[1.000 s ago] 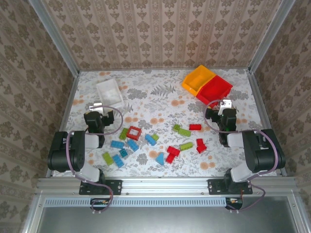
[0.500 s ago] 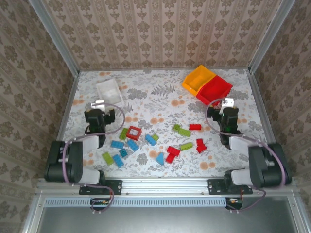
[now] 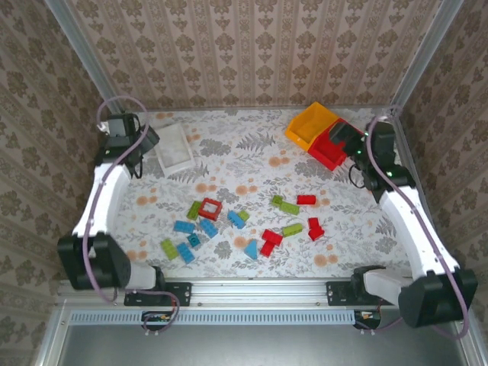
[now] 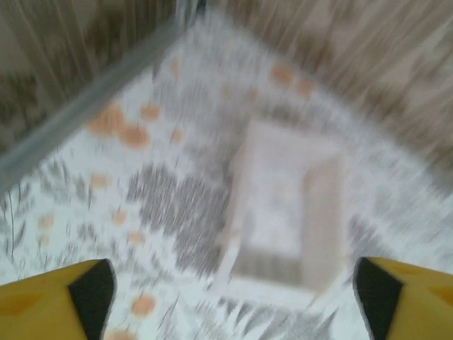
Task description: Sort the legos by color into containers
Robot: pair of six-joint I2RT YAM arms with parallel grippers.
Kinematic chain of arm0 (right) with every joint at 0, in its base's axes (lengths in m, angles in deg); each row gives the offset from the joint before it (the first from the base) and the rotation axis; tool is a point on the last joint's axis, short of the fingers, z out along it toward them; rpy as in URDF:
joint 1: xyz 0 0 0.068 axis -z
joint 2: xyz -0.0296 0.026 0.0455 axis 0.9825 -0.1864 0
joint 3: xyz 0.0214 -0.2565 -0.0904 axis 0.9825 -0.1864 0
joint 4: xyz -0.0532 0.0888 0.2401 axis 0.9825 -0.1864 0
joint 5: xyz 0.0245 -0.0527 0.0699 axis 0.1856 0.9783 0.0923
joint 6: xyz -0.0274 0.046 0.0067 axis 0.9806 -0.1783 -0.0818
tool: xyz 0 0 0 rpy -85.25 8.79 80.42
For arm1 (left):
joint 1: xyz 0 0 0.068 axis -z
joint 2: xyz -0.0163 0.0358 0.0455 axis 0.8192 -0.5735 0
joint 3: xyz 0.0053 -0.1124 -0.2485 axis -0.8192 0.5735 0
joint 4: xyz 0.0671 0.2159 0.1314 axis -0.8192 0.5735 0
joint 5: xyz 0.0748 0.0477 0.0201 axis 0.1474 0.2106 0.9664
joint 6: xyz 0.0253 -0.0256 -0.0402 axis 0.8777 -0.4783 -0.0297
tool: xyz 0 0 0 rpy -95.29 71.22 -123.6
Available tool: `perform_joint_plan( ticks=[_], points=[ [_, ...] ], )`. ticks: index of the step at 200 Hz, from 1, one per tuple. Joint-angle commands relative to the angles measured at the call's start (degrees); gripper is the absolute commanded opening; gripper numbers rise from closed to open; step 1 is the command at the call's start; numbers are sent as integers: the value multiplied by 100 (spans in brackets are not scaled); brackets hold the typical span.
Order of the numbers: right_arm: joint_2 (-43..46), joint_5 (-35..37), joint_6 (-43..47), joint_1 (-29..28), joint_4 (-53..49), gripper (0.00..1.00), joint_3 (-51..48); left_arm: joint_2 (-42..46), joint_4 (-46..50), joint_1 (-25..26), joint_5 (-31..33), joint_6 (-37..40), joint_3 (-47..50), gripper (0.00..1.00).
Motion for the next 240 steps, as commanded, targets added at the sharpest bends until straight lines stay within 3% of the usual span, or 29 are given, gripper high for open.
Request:
perform_joint_plan(
  ticks=[1, 19, 69, 110, 208, 240],
  points=[
    [-234, -71, 123, -233, -1552, 93, 528, -659, 1355, -376, -1162, -83, -329, 74],
    [-468, -272, 217, -436, -1596, 89, 665, -1338, 1421, -561, -1598, 222, -824, 69],
    [-1124, -560, 569, -722, -1886, 86, 1215, -2715, 1485, -574, -1612, 959, -2046, 66],
    [-1629, -620, 631, -708, -1896, 83, 1460, -3483, 1529, -509, -1793, 1240, -2522, 56],
    [-3849, -107, -14, -114, -1654, 74, 2917, -3857, 1692, 71, -1726, 1947, -2756, 10],
    [-4762, -70, -57, 25, -1826, 68, 3803, -3789, 1669, 502, -1707, 1949, -2725, 4]
  ],
)
